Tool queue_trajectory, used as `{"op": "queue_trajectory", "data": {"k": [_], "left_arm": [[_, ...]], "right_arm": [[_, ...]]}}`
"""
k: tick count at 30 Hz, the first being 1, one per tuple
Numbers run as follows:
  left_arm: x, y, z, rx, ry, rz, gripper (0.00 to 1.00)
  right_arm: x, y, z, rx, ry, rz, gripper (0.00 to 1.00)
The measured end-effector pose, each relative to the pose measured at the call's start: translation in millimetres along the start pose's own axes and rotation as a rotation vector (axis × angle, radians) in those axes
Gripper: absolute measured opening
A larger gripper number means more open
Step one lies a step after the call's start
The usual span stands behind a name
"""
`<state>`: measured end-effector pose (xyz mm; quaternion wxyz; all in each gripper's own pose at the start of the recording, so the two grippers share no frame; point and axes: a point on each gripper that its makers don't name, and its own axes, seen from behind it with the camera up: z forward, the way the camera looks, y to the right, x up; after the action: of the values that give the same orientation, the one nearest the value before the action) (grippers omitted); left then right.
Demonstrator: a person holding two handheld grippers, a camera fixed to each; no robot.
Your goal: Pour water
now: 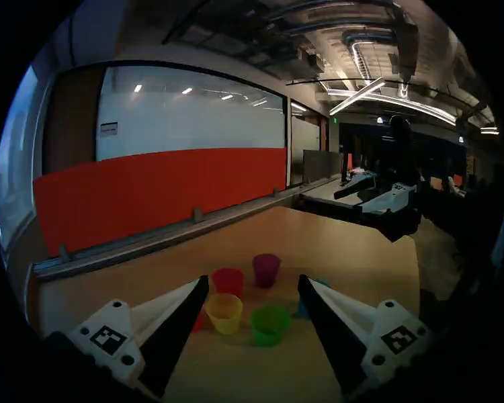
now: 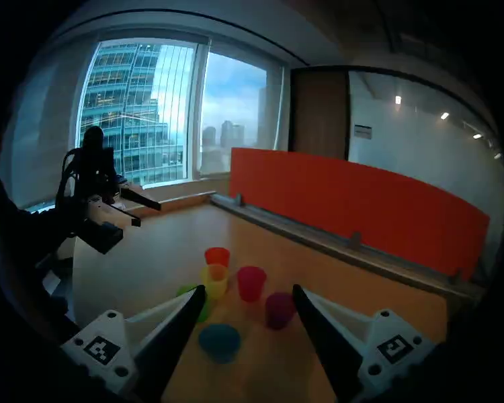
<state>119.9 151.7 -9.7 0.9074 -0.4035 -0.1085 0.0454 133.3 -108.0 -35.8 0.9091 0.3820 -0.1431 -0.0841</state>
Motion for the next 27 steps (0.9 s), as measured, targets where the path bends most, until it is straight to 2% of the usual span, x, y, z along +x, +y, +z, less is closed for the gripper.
{"op": "queue_trajectory", "data": {"k": [14, 27], "left_arm": [[-42.9, 16.4, 16.3, -0.052, -0.068, -0.001, 0.99], [-84.2, 21.3, 30.4, -0.060, -0.129, -0.003, 0.99]], "right_arm": [[-41.8, -12.1, 10.7, 0.037, -0.070, -0.012, 1.00], [-76.4, -18.4, 19.8, 0.053, -0.116, -0.022, 1.00]]}}
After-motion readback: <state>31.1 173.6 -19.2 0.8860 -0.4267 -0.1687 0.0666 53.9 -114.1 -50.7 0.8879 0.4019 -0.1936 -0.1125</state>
